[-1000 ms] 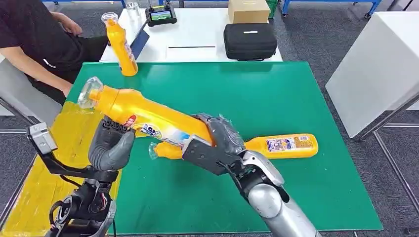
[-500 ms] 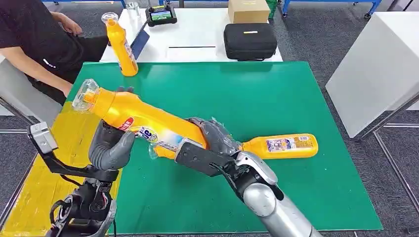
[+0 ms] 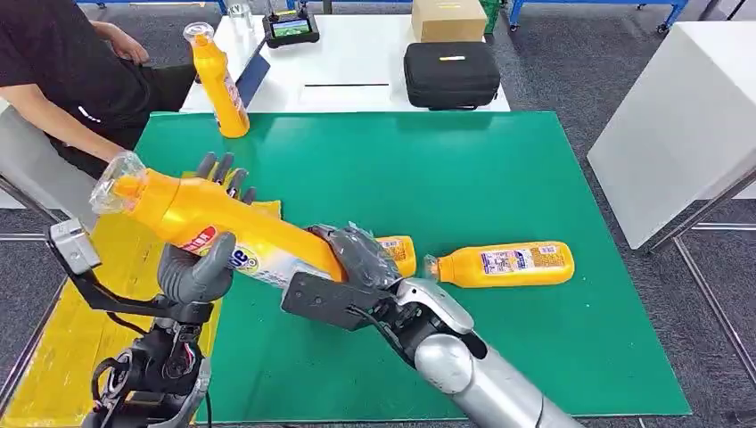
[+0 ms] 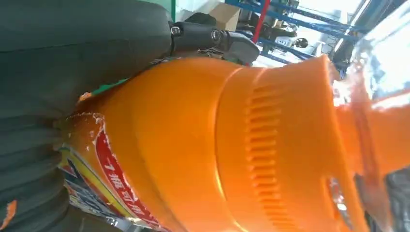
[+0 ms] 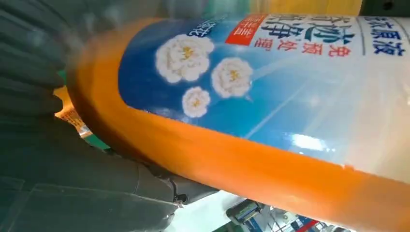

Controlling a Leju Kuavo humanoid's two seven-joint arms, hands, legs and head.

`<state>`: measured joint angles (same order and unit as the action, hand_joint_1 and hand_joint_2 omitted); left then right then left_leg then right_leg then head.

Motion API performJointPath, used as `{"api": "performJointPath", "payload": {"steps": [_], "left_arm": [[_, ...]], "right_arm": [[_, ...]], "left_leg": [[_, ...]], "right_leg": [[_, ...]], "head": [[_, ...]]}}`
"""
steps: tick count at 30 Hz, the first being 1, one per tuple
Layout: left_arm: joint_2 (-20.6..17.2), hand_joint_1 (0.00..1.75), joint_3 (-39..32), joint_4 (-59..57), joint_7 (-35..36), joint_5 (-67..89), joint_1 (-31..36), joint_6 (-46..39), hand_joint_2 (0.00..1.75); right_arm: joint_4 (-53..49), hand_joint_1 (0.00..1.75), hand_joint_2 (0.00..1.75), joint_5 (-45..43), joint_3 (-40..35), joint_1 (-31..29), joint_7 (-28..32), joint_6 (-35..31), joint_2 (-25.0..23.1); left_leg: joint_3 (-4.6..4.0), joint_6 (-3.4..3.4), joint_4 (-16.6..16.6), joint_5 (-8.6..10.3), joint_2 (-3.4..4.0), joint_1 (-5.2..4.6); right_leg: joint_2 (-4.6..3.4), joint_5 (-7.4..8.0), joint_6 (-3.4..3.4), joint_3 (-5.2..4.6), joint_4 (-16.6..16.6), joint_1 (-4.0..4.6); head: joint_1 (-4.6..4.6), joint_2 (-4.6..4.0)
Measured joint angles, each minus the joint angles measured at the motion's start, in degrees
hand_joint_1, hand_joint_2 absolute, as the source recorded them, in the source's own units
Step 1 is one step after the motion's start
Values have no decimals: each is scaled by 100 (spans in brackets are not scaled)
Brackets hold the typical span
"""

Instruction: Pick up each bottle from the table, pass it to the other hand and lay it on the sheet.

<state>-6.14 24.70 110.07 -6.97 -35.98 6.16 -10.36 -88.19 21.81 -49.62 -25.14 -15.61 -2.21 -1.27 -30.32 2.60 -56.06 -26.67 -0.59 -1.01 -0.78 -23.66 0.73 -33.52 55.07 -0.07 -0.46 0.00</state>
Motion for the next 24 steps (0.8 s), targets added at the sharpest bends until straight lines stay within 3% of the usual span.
{"api": "performJointPath", "payload": {"steps": [1, 2, 3, 24], "left_arm": [[0, 61, 2, -2, -15, -4, 0, -26, 175], [0, 150, 2, -2, -26, -13, 0, -46, 175], [0, 175, 4, -4, -41, -15, 0, -61, 175], [-4, 175, 11, -7, -321, 59, -133, -210, 175]], "right_arm": [[13, 175, 175, -9, -20, -20, -11, -2, 0], [28, 175, 175, -13, -35, -38, -20, -2, -4], [44, 175, 175, -22, -54, -58, -26, -7, -9], [208, 175, 175, -44, -286, -183, -26, 4, -26]], "left_leg": [[0, 0, 0, 0, 0, 0], [0, 0, 0, 0, 0, 0], [-1, 0, 0, 0, 0, 0], [-1, 0, 0, 0, -2, 0]], "right_leg": [[0, 0, 0, 0, 0, 0], [0, 0, 0, 0, 0, 0], [0, 0, 0, 0, 0, 0], [0, 0, 0, -1, 0, 0]], "head": [[2, 0], [0, 0], [2, 0], [2, 0]]}}
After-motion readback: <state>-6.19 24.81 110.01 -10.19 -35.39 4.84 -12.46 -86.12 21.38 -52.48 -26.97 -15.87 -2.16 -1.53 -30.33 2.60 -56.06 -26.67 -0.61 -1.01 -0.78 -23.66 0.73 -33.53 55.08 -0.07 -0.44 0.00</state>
